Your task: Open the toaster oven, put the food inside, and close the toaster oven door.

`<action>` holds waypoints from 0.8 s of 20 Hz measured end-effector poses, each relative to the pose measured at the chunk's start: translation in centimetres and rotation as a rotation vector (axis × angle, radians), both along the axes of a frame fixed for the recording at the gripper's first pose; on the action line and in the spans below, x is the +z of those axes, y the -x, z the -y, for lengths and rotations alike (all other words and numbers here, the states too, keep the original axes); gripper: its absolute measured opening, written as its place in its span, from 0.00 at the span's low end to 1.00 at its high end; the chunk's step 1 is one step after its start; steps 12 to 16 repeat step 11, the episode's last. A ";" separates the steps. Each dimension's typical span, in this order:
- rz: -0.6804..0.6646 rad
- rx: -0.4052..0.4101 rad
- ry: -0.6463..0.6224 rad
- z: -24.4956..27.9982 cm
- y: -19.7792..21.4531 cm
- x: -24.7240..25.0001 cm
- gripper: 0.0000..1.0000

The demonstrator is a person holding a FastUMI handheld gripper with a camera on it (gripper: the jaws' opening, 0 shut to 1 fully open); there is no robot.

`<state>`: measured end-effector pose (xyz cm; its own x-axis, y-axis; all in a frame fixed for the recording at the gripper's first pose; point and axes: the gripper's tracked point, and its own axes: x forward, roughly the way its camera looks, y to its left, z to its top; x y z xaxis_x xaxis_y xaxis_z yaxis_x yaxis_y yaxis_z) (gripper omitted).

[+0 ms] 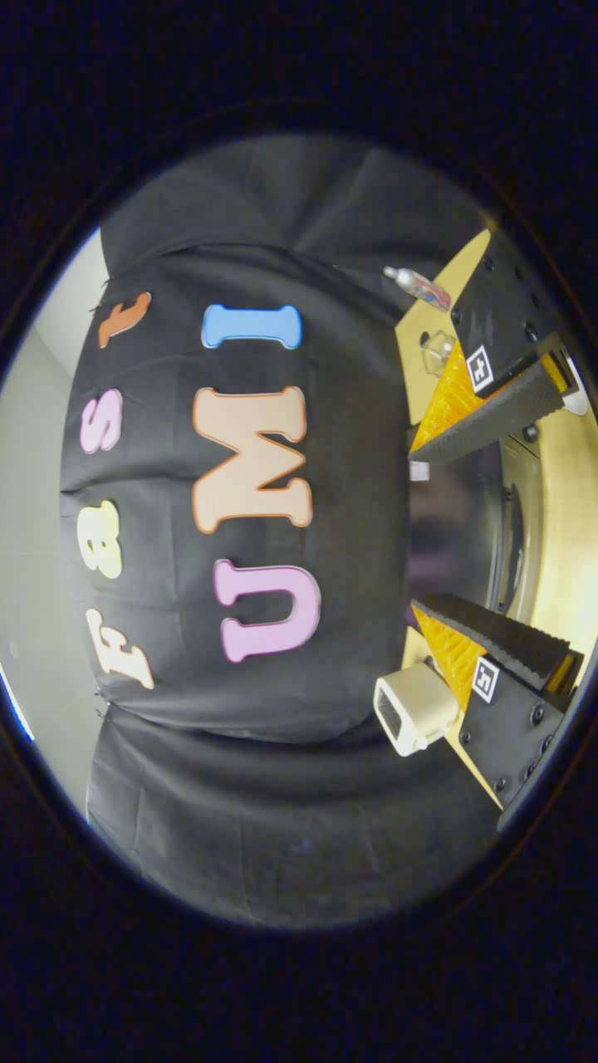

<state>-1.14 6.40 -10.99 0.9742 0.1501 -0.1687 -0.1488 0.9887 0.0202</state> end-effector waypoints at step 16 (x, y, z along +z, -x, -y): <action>0.141 0.017 -0.068 0.3 -1.7 14.5 0.99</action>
